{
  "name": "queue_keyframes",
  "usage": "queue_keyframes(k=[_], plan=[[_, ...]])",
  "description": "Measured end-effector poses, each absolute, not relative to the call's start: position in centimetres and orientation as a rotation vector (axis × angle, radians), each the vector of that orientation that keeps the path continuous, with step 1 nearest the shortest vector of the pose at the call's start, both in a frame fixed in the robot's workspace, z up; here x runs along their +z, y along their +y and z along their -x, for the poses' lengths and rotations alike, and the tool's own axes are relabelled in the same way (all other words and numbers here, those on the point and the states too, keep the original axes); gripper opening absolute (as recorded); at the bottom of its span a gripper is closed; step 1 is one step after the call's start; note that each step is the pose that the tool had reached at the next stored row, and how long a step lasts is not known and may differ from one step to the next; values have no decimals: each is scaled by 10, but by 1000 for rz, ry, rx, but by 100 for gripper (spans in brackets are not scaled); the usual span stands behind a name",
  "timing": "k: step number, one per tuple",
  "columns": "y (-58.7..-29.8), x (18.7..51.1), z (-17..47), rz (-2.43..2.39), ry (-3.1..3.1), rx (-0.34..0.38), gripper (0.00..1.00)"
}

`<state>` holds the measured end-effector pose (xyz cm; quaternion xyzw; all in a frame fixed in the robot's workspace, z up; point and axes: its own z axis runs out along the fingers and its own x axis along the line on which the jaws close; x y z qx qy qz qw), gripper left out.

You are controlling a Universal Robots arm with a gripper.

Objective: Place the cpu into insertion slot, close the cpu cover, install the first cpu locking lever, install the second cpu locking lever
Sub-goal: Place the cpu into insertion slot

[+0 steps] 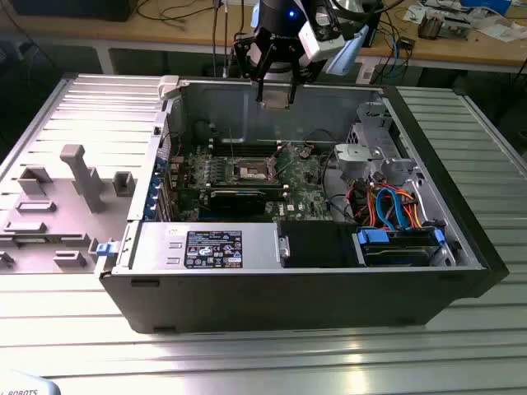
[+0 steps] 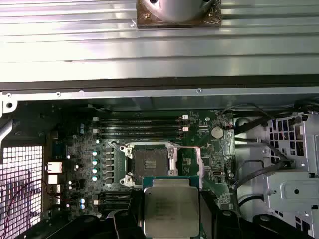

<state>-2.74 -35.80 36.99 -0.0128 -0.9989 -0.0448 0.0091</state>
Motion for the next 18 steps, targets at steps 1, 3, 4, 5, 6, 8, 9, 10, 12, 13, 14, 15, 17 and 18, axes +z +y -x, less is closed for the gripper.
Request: queue_keyframes(k=[1,3,4,5,6,8,9,10,12,13,14,15,17,18], plan=[[-358,370,27,40,-3120,-140,54],[-358,370,27,40,-3120,-140,54],[-358,370,27,40,-3120,-140,54],[-358,370,27,40,-3120,-140,54],[-358,370,27,40,-3120,-140,54],[-358,370,27,40,-3120,-140,54],[-358,370,27,40,-3120,-140,54],[-358,370,27,40,-3120,-140,54],[-358,370,27,42,-3120,-140,54],[-358,370,27,45,-3120,-140,54],[-358,370,27,54,-3120,-140,54],[-358,370,27,66,-3120,-140,54],[-358,370,27,92,-3120,-140,54],[-358,370,27,111,-3120,-141,54]])
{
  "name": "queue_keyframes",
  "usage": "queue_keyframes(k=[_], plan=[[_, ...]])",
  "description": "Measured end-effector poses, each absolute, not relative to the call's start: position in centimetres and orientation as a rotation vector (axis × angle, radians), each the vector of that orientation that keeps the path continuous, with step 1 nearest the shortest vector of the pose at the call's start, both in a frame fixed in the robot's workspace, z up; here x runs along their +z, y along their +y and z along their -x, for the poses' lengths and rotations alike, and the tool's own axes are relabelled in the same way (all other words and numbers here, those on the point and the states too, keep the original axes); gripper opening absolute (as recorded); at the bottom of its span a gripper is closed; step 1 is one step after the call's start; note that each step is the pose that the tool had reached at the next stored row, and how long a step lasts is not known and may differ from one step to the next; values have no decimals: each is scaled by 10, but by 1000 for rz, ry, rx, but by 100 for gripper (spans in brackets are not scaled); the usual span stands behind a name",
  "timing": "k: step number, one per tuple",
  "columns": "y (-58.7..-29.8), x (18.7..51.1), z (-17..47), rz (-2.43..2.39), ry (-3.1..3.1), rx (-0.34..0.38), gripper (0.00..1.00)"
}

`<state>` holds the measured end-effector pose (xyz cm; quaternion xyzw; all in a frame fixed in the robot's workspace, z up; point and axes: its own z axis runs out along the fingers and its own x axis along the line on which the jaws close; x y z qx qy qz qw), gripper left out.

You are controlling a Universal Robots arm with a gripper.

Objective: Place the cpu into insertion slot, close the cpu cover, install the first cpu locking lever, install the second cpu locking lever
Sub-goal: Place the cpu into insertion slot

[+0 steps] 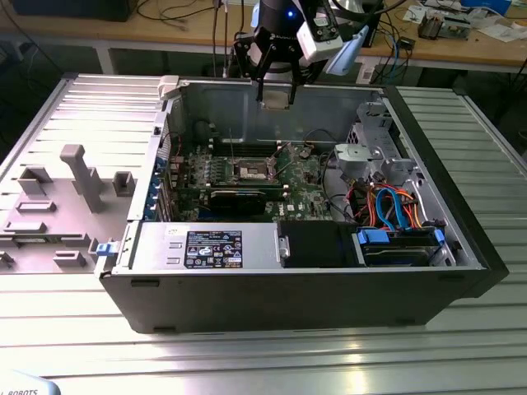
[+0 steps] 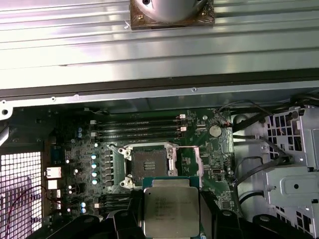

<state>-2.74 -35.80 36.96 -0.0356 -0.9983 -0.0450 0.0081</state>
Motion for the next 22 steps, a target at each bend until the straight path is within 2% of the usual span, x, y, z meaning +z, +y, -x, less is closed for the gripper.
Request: queue_keyframes(k=[22], plan=[[-358,369,27,227,-3117,-142,54]])
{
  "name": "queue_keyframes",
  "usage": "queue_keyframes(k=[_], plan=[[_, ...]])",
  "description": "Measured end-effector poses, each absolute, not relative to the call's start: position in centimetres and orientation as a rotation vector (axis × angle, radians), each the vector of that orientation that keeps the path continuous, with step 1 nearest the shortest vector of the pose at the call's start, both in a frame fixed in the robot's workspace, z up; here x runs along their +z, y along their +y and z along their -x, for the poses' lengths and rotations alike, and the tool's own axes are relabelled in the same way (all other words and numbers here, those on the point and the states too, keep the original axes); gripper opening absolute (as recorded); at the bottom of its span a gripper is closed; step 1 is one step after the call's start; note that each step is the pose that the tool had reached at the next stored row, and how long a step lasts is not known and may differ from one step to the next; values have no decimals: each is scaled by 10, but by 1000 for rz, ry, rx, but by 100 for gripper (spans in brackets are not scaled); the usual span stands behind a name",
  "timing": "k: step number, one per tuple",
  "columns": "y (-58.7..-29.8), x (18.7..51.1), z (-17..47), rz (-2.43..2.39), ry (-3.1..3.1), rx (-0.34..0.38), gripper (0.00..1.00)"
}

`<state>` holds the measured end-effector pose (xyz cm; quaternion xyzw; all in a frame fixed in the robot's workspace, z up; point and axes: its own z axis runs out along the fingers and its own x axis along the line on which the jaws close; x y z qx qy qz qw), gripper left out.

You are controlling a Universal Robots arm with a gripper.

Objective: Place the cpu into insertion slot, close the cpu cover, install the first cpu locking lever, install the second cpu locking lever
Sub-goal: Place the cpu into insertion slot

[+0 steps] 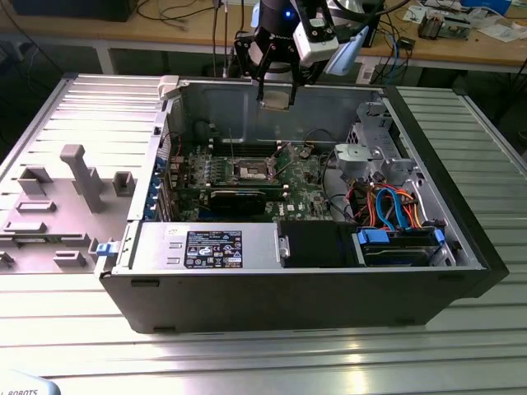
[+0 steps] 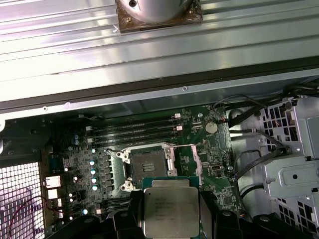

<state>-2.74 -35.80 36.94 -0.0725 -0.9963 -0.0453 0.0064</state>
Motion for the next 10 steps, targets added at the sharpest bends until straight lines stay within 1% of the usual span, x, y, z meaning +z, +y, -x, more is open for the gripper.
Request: queue_keyframes(k=[10], plan=[[-358,369,27,227,-3117,-142,54]])
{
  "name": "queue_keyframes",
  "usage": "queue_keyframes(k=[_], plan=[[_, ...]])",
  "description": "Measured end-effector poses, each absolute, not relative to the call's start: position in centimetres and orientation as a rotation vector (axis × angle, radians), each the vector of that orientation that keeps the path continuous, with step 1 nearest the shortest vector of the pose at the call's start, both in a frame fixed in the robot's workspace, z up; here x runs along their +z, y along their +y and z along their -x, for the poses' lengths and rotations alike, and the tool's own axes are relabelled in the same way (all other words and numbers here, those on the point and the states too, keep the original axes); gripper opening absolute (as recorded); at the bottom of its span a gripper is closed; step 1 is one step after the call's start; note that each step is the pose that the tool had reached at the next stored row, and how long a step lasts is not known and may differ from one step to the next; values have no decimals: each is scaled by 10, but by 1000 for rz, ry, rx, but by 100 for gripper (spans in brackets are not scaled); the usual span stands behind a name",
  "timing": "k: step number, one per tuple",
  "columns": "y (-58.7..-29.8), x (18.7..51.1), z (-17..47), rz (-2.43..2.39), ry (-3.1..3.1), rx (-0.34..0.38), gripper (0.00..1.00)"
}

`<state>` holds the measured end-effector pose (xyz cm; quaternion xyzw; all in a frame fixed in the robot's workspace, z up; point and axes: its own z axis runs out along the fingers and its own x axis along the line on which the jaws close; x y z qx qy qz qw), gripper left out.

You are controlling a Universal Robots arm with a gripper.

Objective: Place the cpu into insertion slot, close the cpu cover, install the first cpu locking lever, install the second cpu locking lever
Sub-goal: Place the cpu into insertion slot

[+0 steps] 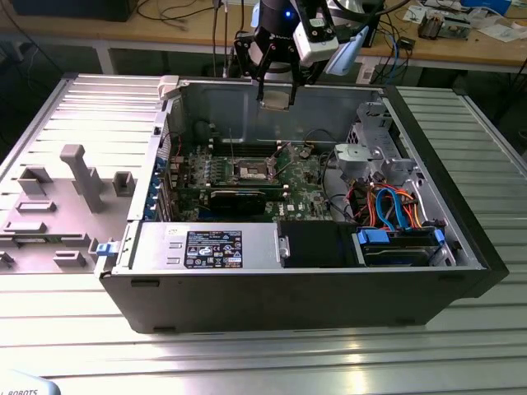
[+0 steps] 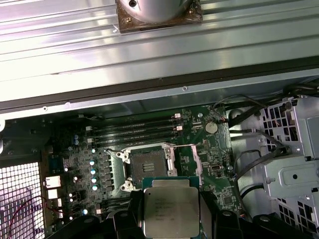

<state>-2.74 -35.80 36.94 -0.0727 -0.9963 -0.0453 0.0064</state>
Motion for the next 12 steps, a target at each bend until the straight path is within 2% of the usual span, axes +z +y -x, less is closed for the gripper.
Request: queue_keyframes(k=[12], plan=[[-358,369,27,336,-3111,-142,54]])
